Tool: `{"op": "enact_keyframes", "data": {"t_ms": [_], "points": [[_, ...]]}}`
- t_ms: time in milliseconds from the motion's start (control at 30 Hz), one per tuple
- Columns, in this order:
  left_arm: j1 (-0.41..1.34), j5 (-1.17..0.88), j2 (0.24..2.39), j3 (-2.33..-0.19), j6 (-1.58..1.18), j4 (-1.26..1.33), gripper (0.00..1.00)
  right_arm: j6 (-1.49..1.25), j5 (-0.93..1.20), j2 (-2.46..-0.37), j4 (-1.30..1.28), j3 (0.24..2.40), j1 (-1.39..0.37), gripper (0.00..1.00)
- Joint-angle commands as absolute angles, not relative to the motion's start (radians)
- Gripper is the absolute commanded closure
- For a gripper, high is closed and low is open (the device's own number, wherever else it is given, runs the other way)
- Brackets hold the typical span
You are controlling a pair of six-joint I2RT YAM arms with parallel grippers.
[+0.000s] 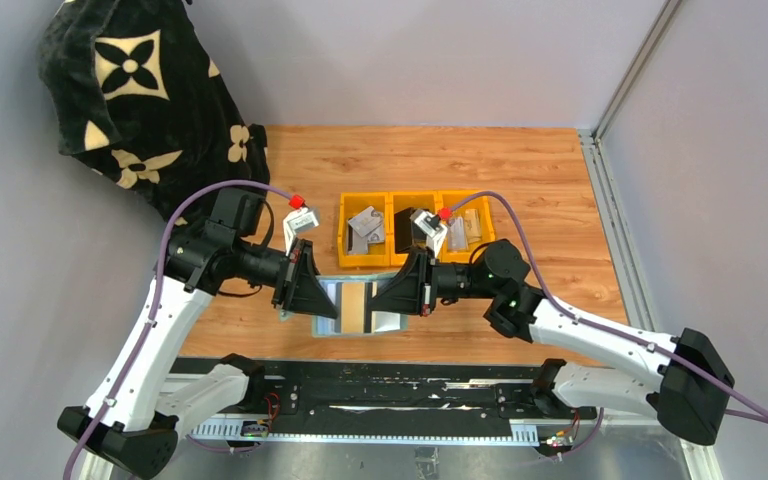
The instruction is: Take the credit cards out of the card holder
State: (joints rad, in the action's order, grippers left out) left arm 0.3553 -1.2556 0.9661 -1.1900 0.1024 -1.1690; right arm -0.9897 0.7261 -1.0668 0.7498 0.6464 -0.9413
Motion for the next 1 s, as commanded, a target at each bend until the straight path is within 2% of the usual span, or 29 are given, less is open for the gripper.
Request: {"op": "enact_keyframes", "data": {"t_ms": [0,267,367,433,600,733,967], "points": [[0.347,-1.158,0.976,-1.229,0.103,-1.177,1.0,-0.949,0.701,-0.992,0.704,0.634,-0.929,1.0],[0.345,-0.97,0.978,-1.239,0.165,-1.194,1.0,-0.83,0.73,-0.84,0.349,0.644,-0.751,1.0],[0.347,-0.869,0.984,-1.239,0.218,-1.205,1.0,-0.771,0.763,-0.819,0.205,0.672,-0.617,1.0],[0.348,-0.77,0.996,-1.245,0.235,-1.194,1.0,-0.686,0.741,-0.838,0.005,0.72,-0.496,1.0],[0.466,-0.421,1.118,-1.292,0.399,-1.215,1.0,-0.508,0.674,-0.986,-0.213,0.834,-0.223,1.0],[0.523,-0.162,1.238,-1.255,0.549,-1.214,1.0,-0.35,0.501,-1.171,-0.34,0.994,-0.161,1.0],[0.556,0.191,1.453,-1.209,0.753,-1.118,1.0,-0.25,0.415,-1.523,-0.388,1.218,-0.143,1.0]]}}
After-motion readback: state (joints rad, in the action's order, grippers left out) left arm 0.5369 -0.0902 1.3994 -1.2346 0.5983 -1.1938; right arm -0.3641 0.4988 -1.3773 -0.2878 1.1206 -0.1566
